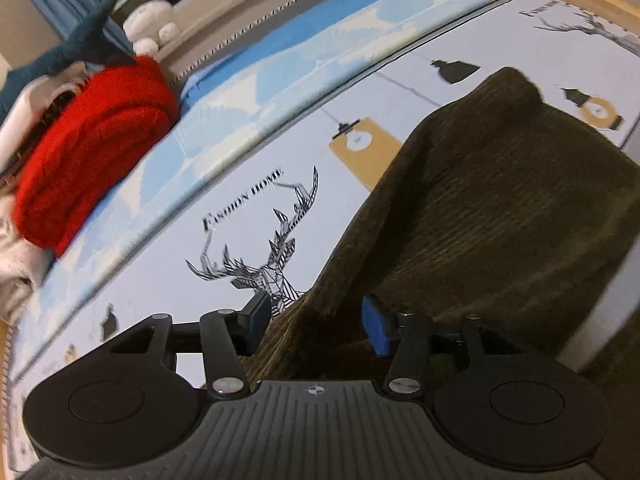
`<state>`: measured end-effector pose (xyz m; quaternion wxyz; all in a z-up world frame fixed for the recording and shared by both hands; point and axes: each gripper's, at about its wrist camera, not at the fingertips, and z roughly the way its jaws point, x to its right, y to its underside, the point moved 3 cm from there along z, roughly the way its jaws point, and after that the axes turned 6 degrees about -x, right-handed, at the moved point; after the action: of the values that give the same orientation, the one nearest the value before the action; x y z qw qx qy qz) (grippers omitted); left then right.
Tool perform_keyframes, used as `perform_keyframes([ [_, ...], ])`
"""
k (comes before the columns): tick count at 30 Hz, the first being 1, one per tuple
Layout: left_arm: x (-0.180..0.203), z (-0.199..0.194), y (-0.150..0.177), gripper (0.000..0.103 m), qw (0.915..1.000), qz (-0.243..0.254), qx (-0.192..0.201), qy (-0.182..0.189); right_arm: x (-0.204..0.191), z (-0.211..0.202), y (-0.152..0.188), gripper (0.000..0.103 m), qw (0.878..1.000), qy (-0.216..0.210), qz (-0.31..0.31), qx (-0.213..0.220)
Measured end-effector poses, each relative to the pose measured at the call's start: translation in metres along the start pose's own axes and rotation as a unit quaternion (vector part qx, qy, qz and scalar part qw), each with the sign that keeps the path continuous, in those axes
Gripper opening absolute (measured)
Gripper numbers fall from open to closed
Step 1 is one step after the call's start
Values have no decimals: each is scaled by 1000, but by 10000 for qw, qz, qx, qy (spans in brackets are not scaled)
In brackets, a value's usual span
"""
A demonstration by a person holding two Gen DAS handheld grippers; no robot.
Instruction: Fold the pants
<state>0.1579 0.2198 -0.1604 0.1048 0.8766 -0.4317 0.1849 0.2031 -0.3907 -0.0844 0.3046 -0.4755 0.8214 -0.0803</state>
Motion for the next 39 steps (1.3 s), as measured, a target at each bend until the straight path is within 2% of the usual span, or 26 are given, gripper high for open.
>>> perform_keyframes([
  [3, -2, 3, -1, 61, 9995, 24, 36, -301, -4, 12, 3, 53, 9999, 145, -35, -61],
  [5, -4, 5, -2, 31, 9982, 67, 74, -597, -6, 15, 3, 51, 9997, 219, -57, -59],
  [6, -5, 6, -2, 24, 9973, 80, 86, -729, -8, 16, 2, 49, 9996, 253, -80, -29],
  [7, -6, 7, -3, 16, 9967, 91, 103, -804, -9, 15, 3, 34, 9996, 265, -114, 6],
  [8, -7, 6, -3, 15, 9966, 105, 121, -813, -11, 14, 3, 22, 9994, 295, -166, 34],
  [10, -5, 5, -3, 13, 9962, 222, 175, -830, -12, 11, 3, 8, 9988, 385, -260, 120],
  [11, -5, 4, -3, 11, 9960, 276, 196, -829, -11, 8, 2, 6, 9988, 377, -269, 149],
  [18, -7, -14, 4, 7, 9963, 472, 391, -599, -10, -43, 5, 4, 9986, 50, -281, 440],
  [23, -10, -37, 18, 6, 9943, 827, 565, -361, -2, -100, 14, 3, 9970, -185, -283, 693],
  [26, -17, -61, 29, 6, 9900, 1141, 800, -196, 6, -137, 27, 3, 9968, -248, -298, 704],
  [29, -30, -78, 40, 6, 9869, 1374, 847, -21, 18, -167, 48, 3, 9993, -50, -175, 329],
  [32, -45, -81, 49, 6, 9832, 1655, 730, -232, 30, -176, 86, 3, 9966, 442, -583, -392],
  [35, -56, -68, 49, 7, 9798, 1902, 345, -503, 47, -158, 129, 5, 9793, 560, -1188, -1542],
  [36, -59, -63, 48, 7, 9799, 1923, 197, -497, 51, -155, 136, 5, 9744, 519, -1322, -1742],
  [37, -60, -58, 47, 7, 9800, 1931, 66, -486, 55, -154, 138, 6, 9724, 509, -1432, -1768],
  [39, -61, -54, 42, 10, 9781, 2012, 18, -529, 63, -161, 127, 6, 9733, 601, -1732, -1381],
])
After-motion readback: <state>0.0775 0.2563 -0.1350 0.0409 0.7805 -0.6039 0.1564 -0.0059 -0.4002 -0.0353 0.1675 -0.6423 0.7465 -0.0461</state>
